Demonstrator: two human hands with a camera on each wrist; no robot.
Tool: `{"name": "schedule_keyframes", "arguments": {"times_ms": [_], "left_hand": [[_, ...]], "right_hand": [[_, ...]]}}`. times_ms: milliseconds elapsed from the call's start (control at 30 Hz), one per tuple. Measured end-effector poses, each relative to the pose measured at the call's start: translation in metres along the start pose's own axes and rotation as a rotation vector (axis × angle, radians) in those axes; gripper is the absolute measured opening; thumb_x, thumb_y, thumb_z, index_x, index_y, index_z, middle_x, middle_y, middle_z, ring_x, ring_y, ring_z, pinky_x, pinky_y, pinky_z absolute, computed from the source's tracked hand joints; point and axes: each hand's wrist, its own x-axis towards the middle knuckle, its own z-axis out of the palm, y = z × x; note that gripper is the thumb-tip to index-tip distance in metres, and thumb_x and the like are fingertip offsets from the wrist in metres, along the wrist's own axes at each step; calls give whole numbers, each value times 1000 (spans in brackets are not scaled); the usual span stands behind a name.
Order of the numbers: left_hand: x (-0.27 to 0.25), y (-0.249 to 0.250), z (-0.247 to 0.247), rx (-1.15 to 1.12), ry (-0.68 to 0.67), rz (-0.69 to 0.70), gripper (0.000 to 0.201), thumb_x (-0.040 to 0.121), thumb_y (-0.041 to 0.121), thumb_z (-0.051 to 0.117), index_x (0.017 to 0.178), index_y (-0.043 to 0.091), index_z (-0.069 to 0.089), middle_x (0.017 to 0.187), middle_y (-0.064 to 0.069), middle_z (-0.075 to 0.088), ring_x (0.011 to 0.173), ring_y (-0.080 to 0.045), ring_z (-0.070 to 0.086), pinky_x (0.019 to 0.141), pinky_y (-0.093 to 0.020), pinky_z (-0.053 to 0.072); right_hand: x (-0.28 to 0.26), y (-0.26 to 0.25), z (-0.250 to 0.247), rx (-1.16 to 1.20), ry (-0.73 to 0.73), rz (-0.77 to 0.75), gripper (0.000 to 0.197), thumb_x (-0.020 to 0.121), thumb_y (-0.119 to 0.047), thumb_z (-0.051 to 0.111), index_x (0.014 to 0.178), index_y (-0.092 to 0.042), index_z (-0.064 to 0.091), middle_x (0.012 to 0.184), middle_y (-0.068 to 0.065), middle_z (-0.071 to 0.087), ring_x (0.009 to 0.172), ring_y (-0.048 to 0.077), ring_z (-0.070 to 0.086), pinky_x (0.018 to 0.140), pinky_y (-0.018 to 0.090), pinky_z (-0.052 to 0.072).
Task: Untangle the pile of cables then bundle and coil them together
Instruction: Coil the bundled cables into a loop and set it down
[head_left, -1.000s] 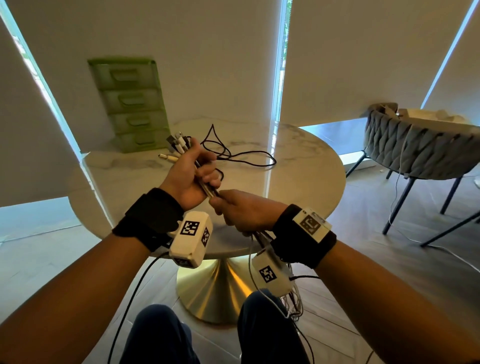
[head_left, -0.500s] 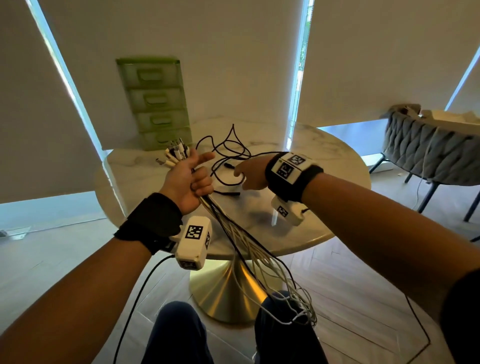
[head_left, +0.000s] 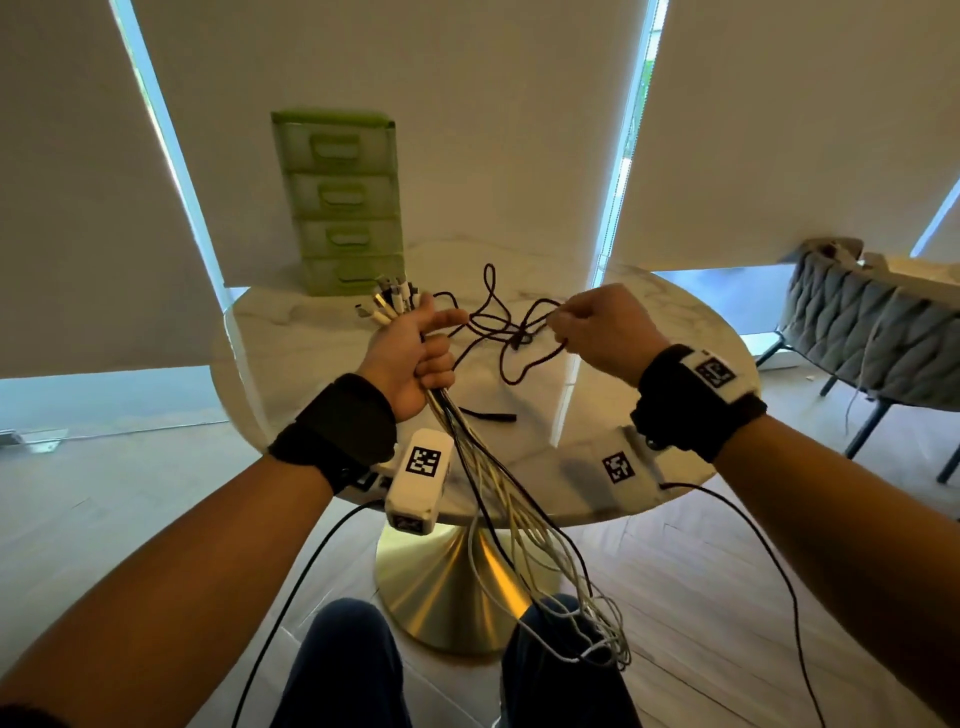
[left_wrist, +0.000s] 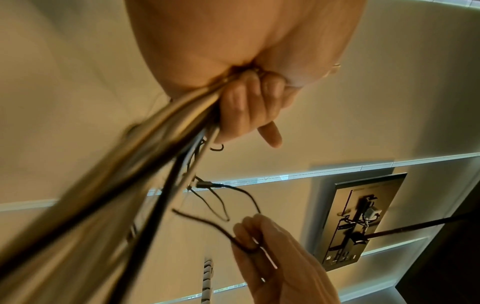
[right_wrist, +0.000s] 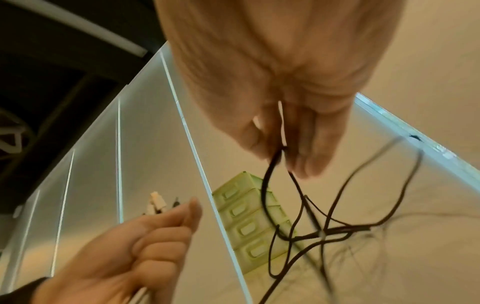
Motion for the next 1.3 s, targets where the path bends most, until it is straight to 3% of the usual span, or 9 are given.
{"name": "schedule_keyframes", "arguments": {"times_ms": [67,167,300,567,733,833,967,1133,1300], "left_hand": [[4,-2,3,23,26,-11,40,102,40,36,92,9,60,41,8,21,33,-5,17,32,-18,15],[7,-6,7,42,30,-31,30,103,28,38,97,8,59,42,9,23,33,-4,19,32,-18,17],[7,-8,9,-63,-12,-62,34,103,30,38,95,6,61,44,8,28,32,-3,19,31,-17,16],[6,-7,6,-65,-37,8,29,101,32,42,92,13,62,68,3,55,34,-2,25,32,-16,22],[1,-6,14,54,-32,77,28,102,31,42,94,11,60,68,3,54,36,-3,25,34,-16,22],[-4,-5,20,98,-64,95,26,101,32,44,96,13,62,64,3,53,37,-3,25,34,-16,23],[-9,-5,23,104,-98,105,24,101,31,44,93,15,60,67,0,53,37,-3,27,35,-16,23],[-13,-3,19,51,-202,58,22,99,27,44,90,14,59,66,-1,54,37,-5,29,37,-17,24],[-16,-3,24,105,-242,58,18,91,7,42,78,15,51,57,3,45,37,-4,26,39,-17,20]], "right_hand": [[-13,-3,0,225,58,-55,10,91,-11,60,87,-13,69,87,6,69,80,22,67,82,39,57],[-33,-13,6,481,-95,-89,18,91,-2,61,88,-18,53,91,11,67,76,25,70,73,38,60],[-52,-21,16,374,-232,-197,23,90,-1,61,95,-21,52,95,3,71,77,12,70,68,22,57],[-48,-15,23,58,-527,-196,10,90,-18,65,99,-22,65,94,-4,70,87,10,66,83,24,51],[-35,-32,21,331,-361,-52,29,97,-39,49,119,-20,55,108,5,65,99,19,65,87,34,55],[-27,-41,25,474,-168,-63,33,99,-32,48,129,-18,54,106,5,67,95,16,67,80,30,57],[-24,-47,30,502,-12,-209,20,96,-14,56,111,-9,67,90,-2,69,79,3,66,74,18,54],[-23,-47,26,548,-19,-214,19,95,-9,56,109,-10,69,101,4,70,96,14,67,86,29,55],[-29,-50,22,648,-94,-251,24,95,-3,54,115,-8,65,106,8,67,89,24,68,75,27,58]]}}
